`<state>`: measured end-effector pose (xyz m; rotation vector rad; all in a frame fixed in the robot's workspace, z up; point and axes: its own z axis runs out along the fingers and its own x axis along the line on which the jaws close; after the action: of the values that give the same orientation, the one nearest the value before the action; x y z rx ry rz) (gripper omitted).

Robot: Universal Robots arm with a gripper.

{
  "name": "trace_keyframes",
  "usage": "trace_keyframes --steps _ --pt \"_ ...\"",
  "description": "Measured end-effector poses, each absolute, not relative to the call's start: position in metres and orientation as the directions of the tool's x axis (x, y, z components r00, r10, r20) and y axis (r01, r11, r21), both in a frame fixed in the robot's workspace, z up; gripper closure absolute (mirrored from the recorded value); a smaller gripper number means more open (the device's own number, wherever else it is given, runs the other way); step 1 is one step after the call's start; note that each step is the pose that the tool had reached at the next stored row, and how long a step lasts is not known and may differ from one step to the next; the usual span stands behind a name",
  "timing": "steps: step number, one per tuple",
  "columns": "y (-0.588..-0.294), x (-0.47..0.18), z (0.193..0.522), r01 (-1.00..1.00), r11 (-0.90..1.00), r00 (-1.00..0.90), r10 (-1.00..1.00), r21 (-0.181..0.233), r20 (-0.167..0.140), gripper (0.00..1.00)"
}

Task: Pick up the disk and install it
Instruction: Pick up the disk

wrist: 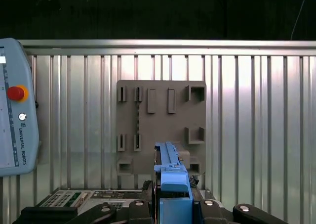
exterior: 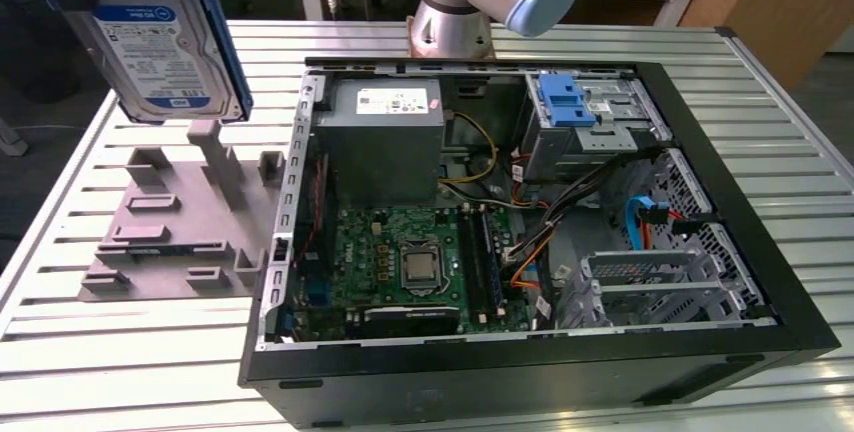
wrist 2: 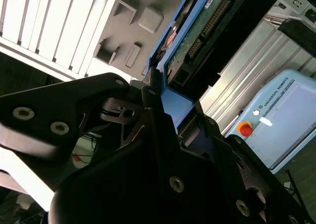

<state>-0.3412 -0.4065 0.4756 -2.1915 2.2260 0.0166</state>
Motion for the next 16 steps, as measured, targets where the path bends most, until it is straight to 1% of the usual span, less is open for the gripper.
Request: trace_keyframes --steps 16 --pt "-0.410 -0.327 0.476 -1.000 0.016 -0.016 -1.000 -0.005 -0.020 0.63"
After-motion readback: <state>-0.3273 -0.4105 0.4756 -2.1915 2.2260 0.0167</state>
